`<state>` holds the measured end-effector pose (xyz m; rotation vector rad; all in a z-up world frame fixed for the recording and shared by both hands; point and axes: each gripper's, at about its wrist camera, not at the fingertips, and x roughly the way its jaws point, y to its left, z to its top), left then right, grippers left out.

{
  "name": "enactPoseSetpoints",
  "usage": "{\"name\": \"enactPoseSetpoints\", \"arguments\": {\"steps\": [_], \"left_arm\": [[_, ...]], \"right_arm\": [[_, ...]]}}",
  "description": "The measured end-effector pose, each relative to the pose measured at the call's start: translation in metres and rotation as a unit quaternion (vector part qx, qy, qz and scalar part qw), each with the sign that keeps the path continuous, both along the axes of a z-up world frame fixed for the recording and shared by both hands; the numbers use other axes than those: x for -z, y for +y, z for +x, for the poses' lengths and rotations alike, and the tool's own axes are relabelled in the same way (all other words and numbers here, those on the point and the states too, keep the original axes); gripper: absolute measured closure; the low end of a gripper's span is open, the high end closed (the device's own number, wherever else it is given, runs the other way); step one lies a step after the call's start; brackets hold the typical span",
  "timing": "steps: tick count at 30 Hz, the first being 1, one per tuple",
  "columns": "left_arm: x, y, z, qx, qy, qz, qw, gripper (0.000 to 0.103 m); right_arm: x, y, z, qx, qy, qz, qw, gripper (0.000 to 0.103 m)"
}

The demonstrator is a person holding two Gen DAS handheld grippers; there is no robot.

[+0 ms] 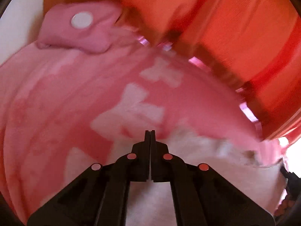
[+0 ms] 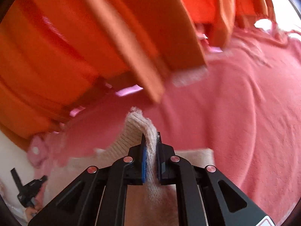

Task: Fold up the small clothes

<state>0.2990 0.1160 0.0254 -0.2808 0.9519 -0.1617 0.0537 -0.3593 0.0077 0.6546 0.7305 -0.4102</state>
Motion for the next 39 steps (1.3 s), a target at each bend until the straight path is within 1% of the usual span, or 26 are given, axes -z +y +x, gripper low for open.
{"name": "enactPoseSetpoints", "arguments": {"steps": [1,2,4,6,8,9,10,11,12,14,15,17,18,19,20,22,23,26,27,29,31,32,34,35,37,39], "left_arm": [[0.009,0.004,0.0,-0.005,0.019,-0.006,0.9998,0.103],[0.015,0.008,0.002,-0.007,0.028,-0.022,0.9993,0.103],[0.004,0.011,-0.002,-0.01,0.018,-0.031,0.9993,0.103],[-0.019,0.01,-0.015,0.003,-0.012,-0.059,0.9982,0.102],[-0.035,0.004,-0.026,0.031,-0.034,-0.082,0.9956,0.083],[-0.04,-0.004,-0.03,0.048,-0.042,-0.07,0.9955,0.046],[-0.039,-0.012,-0.033,0.05,-0.043,-0.048,0.9967,0.02],[-0.035,-0.019,-0.033,0.05,-0.041,-0.022,0.9977,0.021],[-0.027,-0.029,-0.031,0.055,-0.032,0.005,0.998,0.024],[-0.011,-0.034,-0.023,0.065,-0.007,0.016,0.9977,0.04],[-0.002,-0.035,-0.02,0.064,0.005,0.015,0.9978,0.052],[-0.001,-0.032,-0.018,0.062,0.0,0.014,0.998,0.07],[-0.004,-0.03,-0.018,0.068,-0.004,0.004,0.9977,0.088],[-0.008,-0.027,-0.018,0.07,-0.007,-0.004,0.9975,0.092],[-0.011,-0.026,-0.02,0.069,-0.013,-0.007,0.9975,0.092],[-0.021,-0.025,-0.024,0.07,-0.028,-0.006,0.9971,0.094],[-0.026,-0.026,-0.027,0.069,-0.036,-0.009,0.9969,0.094],[-0.042,-0.031,-0.025,0.066,-0.071,-0.006,0.9953,0.094],[-0.041,-0.031,-0.025,0.062,-0.071,-0.001,0.9955,0.094],[-0.023,-0.031,-0.014,0.051,-0.047,0.014,0.9975,0.094],[-0.004,-0.029,-0.007,0.044,-0.018,0.024,0.9986,0.093],[0.004,-0.027,-0.004,0.039,-0.005,0.02,0.999,0.093],[-0.002,-0.024,-0.006,0.038,-0.011,0.012,0.9992,0.092],[-0.009,-0.023,-0.009,0.037,-0.018,0.006,0.9991,0.092],[-0.029,-0.021,-0.02,0.036,-0.039,-0.005,0.9986,0.09],[-0.049,-0.027,-0.039,0.045,-0.067,-0.012,0.9966,0.092]], "right_arm": [[0.019,-0.004,0.007,-0.001,0.036,0.009,0.999,0.095],[0.033,-0.004,0.011,-0.008,0.045,0.014,0.999,0.096],[0.019,-0.001,0.012,-0.011,0.051,-0.003,0.999,0.094],[-0.003,0.008,0.004,0.004,0.026,-0.014,1.0,0.084],[-0.033,0.026,-0.007,0.012,-0.012,-0.046,0.999,0.083],[-0.039,0.035,-0.008,0.004,-0.02,-0.05,0.999,0.081],[-0.046,0.048,-0.009,-0.014,-0.033,-0.052,0.998,0.078],[-0.048,0.058,-0.005,-0.028,-0.033,-0.057,0.997,0.068],[-0.046,0.064,-0.004,-0.038,-0.026,-0.069,0.997,0.064],[-0.039,0.067,0.002,-0.034,0.006,-0.111,0.993,0.05],[-0.033,0.062,0.005,-0.02,0.026,-0.13,0.991,0.048],[-0.021,0.045,0.008,-0.002,0.041,-0.119,0.992,0.047],[-0.011,0.037,0.009,0.005,0.047,-0.099,0.994,0.047],[-0.005,0.029,0.011,0.006,0.054,-0.078,0.995,0.047],[0.006,0.024,0.013,0.002,0.067,-0.055,0.996,0.061],[0.008,0.025,0.013,-0.013,0.055,-0.028,0.998,0.093],[-0.002,0.027,0.009,-0.021,0.027,-0.02,0.999,0.094],[-0.039,0.03,-0.006,-0.025,-0.058,-0.042,0.997,0.095],[-0.038,0.025,-0.006,-0.019,-0.062,-0.042,0.997,0.095],[-0.01,0.009,0.001,0.005,-0.01,-0.026,1.0,0.095],[0.023,0.001,0.009,0.003,0.043,0.008,0.999,0.095],[0.027,0.0,0.008,0.004,0.038,0.011,0.999,0.095],[0.004,0.008,0.006,0.012,0.047,-0.012,0.999,0.093],[-0.011,0.014,0.001,0.017,0.03,-0.025,0.999,0.086],[-0.046,0.039,-0.01,0.011,-0.01,-0.073,0.997,0.085],[-0.07,0.083,-0.011,-0.066,-0.038,-0.098,0.992,0.085]]}}
